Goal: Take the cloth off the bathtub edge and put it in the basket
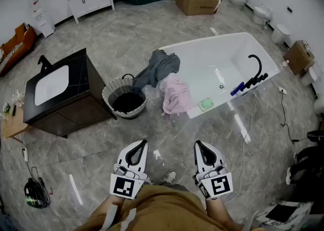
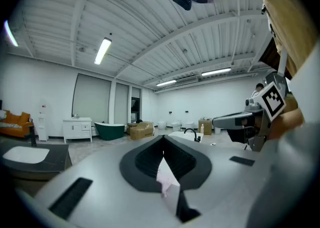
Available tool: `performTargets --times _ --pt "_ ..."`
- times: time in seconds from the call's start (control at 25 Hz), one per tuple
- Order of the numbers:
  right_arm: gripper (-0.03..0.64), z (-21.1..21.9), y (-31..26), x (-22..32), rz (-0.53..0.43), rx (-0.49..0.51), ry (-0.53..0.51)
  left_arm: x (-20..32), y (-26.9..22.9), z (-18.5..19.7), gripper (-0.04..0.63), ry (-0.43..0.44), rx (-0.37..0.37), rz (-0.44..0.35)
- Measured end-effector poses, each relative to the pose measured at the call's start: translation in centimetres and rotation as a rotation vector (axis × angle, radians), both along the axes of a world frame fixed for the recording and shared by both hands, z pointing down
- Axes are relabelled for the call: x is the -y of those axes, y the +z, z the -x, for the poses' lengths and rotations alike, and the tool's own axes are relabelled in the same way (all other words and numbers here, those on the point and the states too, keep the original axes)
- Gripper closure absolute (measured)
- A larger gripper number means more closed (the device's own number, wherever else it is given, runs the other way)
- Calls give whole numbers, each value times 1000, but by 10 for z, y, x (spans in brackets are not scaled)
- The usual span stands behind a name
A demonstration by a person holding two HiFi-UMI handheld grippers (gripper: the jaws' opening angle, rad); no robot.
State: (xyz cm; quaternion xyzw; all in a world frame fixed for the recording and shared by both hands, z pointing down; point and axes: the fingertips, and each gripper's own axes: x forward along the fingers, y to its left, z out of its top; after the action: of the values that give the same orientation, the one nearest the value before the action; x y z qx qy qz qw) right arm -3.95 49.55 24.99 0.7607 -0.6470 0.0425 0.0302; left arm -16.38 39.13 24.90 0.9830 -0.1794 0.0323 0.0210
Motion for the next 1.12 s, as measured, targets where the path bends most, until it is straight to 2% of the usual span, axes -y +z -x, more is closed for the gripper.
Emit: performTargets --times 0.12,0.24,0.44,0.56,0.72,0.88,1.12 --pt "612 2 -2 11 -11 5 -4 5 1 3 591 5 8 -17" --pt "612 1 -6 17 -23 4 -8 6 -1 1 591 -3 -22 -15" --pt "612 -7 -13 8 -47 -2 2 -3 -8 -9 591 11 -48 -13" --pt "611 -11 -17 1 -67 -15 -13 -2 -12 -17 591 2 -50 -40" --pt "611 -23 -10 -4 -41 -56 -22 -5 9 -31 591 -30 5 -8" --pt "611 -38 1 -9 -25 -77 -36 -4 19 -50 591 -59 15 -41" --pt "611 -56 10 -6 3 -69 -30 -7 19 -72 591 -41 33 -87"
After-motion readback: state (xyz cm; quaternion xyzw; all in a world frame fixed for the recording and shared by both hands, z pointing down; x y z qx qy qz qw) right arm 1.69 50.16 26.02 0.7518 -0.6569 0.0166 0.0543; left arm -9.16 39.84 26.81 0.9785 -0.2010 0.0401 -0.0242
